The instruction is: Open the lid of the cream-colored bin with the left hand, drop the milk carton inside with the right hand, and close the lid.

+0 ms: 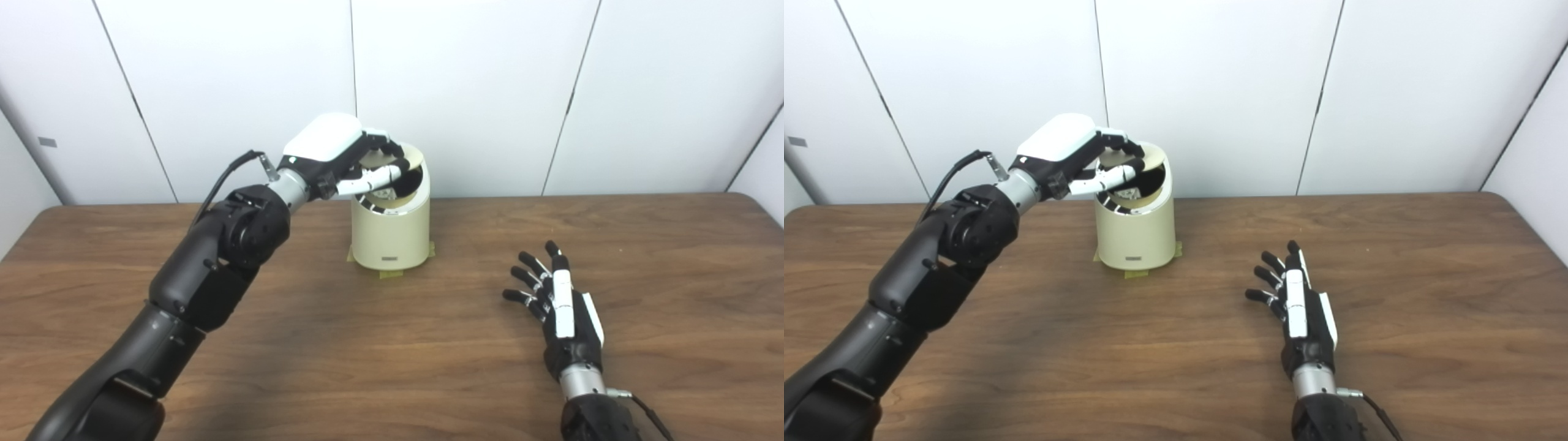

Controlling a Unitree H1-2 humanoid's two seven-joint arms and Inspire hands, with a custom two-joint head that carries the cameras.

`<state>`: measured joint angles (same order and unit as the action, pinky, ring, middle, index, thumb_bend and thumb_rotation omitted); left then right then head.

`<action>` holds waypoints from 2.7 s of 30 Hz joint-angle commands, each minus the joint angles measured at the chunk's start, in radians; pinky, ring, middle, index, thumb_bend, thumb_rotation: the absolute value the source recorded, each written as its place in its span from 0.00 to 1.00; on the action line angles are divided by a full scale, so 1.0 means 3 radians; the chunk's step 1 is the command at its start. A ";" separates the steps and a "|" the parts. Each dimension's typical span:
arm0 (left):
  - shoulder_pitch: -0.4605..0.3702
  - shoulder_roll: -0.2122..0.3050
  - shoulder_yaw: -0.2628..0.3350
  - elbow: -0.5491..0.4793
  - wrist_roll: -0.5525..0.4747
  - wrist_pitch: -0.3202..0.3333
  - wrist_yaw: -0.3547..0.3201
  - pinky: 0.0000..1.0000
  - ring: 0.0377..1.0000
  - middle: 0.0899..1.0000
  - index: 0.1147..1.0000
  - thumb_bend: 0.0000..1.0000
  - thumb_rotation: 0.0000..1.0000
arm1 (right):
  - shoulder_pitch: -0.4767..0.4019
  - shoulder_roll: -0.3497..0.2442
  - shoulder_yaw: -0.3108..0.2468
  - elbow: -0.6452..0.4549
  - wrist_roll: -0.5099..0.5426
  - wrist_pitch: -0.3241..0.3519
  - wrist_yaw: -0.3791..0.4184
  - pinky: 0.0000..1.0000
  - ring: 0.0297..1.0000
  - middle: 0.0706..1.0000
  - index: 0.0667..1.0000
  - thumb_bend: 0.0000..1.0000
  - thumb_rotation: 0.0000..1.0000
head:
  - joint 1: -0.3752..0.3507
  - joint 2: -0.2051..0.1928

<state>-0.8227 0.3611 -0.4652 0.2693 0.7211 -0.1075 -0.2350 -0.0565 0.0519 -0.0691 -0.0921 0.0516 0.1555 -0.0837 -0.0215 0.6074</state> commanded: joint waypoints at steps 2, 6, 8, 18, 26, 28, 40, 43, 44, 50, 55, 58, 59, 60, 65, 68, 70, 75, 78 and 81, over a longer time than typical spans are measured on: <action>-0.0128 0.0054 -0.0032 -0.0115 0.0168 -0.0149 0.0041 0.82 0.77 0.72 0.69 0.41 0.99 | -0.0063 0.0007 0.0012 -0.0121 0.0019 -0.0025 0.0022 0.62 0.81 0.85 1.00 0.55 1.00 | -0.0003 0.0013; -0.0077 0.0046 -0.0057 -0.0118 0.0274 -0.0184 0.0005 0.85 0.78 0.72 0.69 0.43 0.99 | -0.0062 0.0023 -0.0020 -0.0125 0.0089 -0.0048 0.0017 0.63 0.81 0.84 1.00 0.55 1.00 | -0.0026 0.0037; -0.0057 0.0049 -0.0073 -0.0130 0.0338 -0.0186 -0.0024 0.85 0.78 0.72 0.69 0.44 0.99 | -0.0058 0.0020 -0.0028 -0.0128 0.0107 -0.0062 0.0018 0.63 0.81 0.84 0.99 0.56 1.00 | -0.0026 0.0037; 0.0046 0.0112 -0.0097 -0.0217 0.0602 -0.0203 -0.0088 0.85 0.78 0.72 0.69 0.44 1.00 | -0.0042 -0.0025 -0.0035 -0.0129 0.0193 -0.0083 0.0070 0.63 0.82 0.85 0.98 0.62 1.00 | -0.0022 0.0082; 0.0098 0.0119 -0.0082 -0.0231 0.0647 -0.0151 -0.0214 0.86 0.79 0.73 0.70 0.43 1.00 | -0.0039 -0.0022 -0.0030 -0.0142 0.0194 -0.0059 0.0062 0.63 0.82 0.85 0.98 0.61 1.00 | -0.0024 0.0115; 0.0116 0.0116 -0.0076 -0.0251 0.0620 -0.0067 -0.0362 0.87 0.79 0.75 0.74 0.43 0.98 | -0.0030 -0.0028 -0.0030 -0.0137 0.0202 -0.0068 0.0073 0.64 0.82 0.85 0.99 0.61 1.00 | -0.0024 0.0115; 0.0232 -0.0003 -0.0079 -0.0166 0.0250 0.0216 -0.0801 0.86 0.81 0.80 0.85 0.51 0.92 | 0.0042 -0.0049 0.0002 -0.0204 -0.0001 -0.0160 0.0020 0.64 0.82 0.84 0.98 0.57 1.00 | -0.0112 0.0127; 0.0261 -0.0003 -0.0068 -0.0269 0.0177 0.0225 -0.0784 0.87 0.82 0.81 0.86 0.50 0.94 | 0.0060 -0.0086 -0.0006 -0.0214 -0.0001 -0.0179 0.0053 0.65 0.83 0.85 0.98 0.58 1.00 | -0.0092 0.0135; 0.0279 0.0008 -0.0042 -0.0355 0.0144 0.0217 -0.0755 0.87 0.82 0.81 0.86 0.50 0.94 | 0.0058 -0.0098 -0.0017 -0.0191 0.0013 -0.0200 0.0062 0.65 0.83 0.85 0.98 0.58 1.00 | -0.0083 0.0130; 0.0535 0.0030 0.0210 -0.1097 0.0137 0.0319 -0.0542 0.80 0.80 0.80 0.86 0.50 0.90 | 0.0086 -0.0070 -0.0007 -0.0280 0.0036 -0.0194 0.0047 0.67 0.81 0.84 0.95 0.62 1.00 | -0.0072 0.0128; 0.0989 -0.0157 0.0579 -0.1746 0.0076 0.0495 -0.0269 0.79 0.84 0.85 0.87 0.46 0.97 | 0.0130 -0.0058 0.0058 -0.0440 -0.0007 -0.0140 0.0055 0.65 0.80 0.83 0.93 0.62 1.00 | -0.0060 0.0138; 0.1305 -0.0414 0.0868 -0.2066 -0.0141 0.0851 -0.0257 0.79 0.88 0.89 0.88 0.40 0.94 | 0.0151 -0.0057 0.0096 -0.0530 -0.0035 -0.0105 0.0057 0.65 0.80 0.83 0.93 0.61 1.00 | -0.0064 0.0146; 0.1402 -0.0502 0.0957 -0.2164 -0.0237 0.0988 -0.0272 0.79 0.89 0.90 0.89 0.39 0.94 | 0.0157 -0.0058 0.0111 -0.0559 -0.0053 -0.0097 0.0055 0.65 0.80 0.83 0.93 0.61 1.00 | -0.0069 0.0154; 0.1484 -0.0576 0.1029 -0.2238 -0.0331 0.1088 -0.0274 0.80 0.90 0.90 0.89 0.37 0.93 | 0.0159 -0.0058 0.0122 -0.0580 -0.0064 -0.0091 0.0052 0.65 0.80 0.83 0.93 0.61 1.00 | -0.0069 0.0154; 0.1920 -0.0802 0.1325 -0.2519 -0.0726 0.1428 -0.0205 0.88 0.93 0.92 0.92 0.33 0.97 | 0.0161 -0.0038 0.0194 -0.0738 -0.0154 -0.0009 0.0031 0.63 0.79 0.82 0.92 0.59 0.98 | -0.0068 0.0183; 0.2166 -0.0884 0.1524 -0.2564 -0.0998 0.1503 -0.0100 0.91 0.93 0.92 0.92 0.35 1.00 | 0.0175 -0.0056 0.0215 -0.0800 -0.0189 0.0010 0.0050 0.62 0.79 0.82 0.92 0.59 0.98 | -0.0066 0.0195; 0.2304 -0.0942 0.1653 -0.2572 -0.1166 0.1561 -0.0037 0.92 0.93 0.92 0.93 0.38 1.00 | 0.0184 -0.0071 0.0211 -0.0826 -0.0195 0.0025 0.0057 0.63 0.79 0.82 0.92 0.59 0.98 | -0.0062 0.0211; 0.2544 -0.1038 0.1858 -0.2460 -0.1596 0.1493 0.0111 0.96 0.95 0.93 0.94 0.36 1.00 | 0.0185 -0.0105 0.0171 -0.0853 -0.0182 0.0050 0.0064 0.66 0.81 0.83 0.91 0.60 0.97 | -0.0047 0.0224; 0.2671 -0.1056 0.1910 -0.2359 -0.1837 0.1371 0.0175 0.94 0.94 0.93 0.95 0.32 1.00 | 0.0179 -0.0149 0.0157 -0.0846 -0.0178 0.0059 0.0084 0.70 0.83 0.84 0.91 0.60 0.98 | -0.0031 0.0242; 0.2762 -0.1104 0.1970 -0.2307 -0.2079 0.1374 0.0233 0.95 0.96 0.95 0.95 0.35 1.00 | 0.0180 -0.0213 0.0174 -0.0847 -0.0170 0.0068 0.0146 0.76 0.87 0.87 0.91 0.61 1.00 | -0.0004 0.0252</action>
<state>0.0184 0.0343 0.1180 -0.4127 0.1336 0.3464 -0.1867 0.0206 0.0007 -0.0173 -0.3032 -0.0061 0.1920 -0.0566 -0.0215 0.6826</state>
